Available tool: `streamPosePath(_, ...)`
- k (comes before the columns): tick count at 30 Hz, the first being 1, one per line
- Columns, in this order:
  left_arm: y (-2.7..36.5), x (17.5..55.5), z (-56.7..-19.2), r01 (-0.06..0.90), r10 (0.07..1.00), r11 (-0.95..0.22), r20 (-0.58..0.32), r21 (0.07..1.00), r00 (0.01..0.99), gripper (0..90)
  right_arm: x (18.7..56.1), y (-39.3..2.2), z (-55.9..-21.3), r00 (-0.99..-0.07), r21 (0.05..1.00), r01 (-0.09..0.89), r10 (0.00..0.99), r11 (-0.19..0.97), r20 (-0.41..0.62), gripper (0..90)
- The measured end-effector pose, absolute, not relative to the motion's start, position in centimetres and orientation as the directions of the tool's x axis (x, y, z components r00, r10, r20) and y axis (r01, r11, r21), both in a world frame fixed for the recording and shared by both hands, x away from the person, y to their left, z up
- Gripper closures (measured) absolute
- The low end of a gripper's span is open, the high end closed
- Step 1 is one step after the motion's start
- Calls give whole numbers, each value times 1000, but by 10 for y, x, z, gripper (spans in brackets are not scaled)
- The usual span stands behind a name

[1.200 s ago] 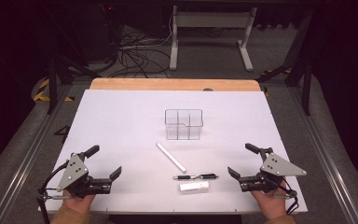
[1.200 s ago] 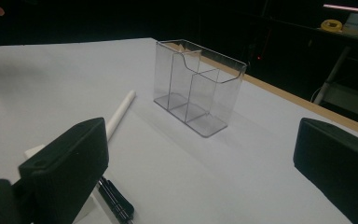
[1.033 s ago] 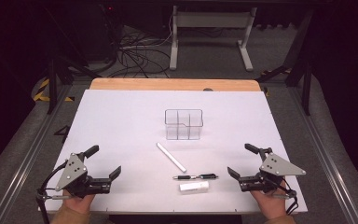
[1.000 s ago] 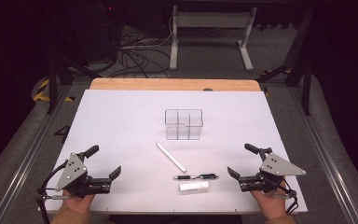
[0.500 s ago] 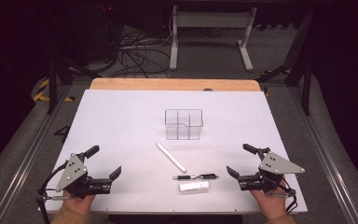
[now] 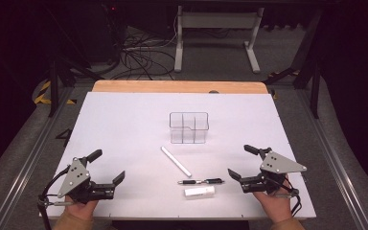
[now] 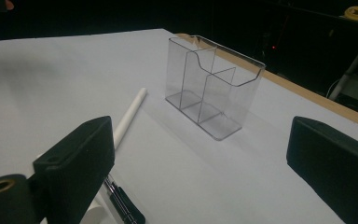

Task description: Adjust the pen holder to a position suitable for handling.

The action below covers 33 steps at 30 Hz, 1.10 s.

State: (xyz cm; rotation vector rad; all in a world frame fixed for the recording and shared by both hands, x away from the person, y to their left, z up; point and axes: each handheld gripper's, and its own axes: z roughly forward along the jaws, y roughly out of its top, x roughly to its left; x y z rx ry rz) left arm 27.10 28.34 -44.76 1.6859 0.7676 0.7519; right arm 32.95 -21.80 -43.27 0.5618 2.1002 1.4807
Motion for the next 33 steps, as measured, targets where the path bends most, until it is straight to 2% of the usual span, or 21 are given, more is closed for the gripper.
streamPosePath(16,283,271,-448,117,800,-207,99,971,592,10,348,-181,-421,-848,923,61,508,380,-153,78)
streamPosePath(28,284,272,-448,120,801,-207,97,971,591,12,355,-154,-414,-880,911,33,445,412,-169,78)
streamPosePath(33,285,273,-448,128,802,-208,94,970,590,13,357,-138,-410,-904,921,43,407,388,-130,78)
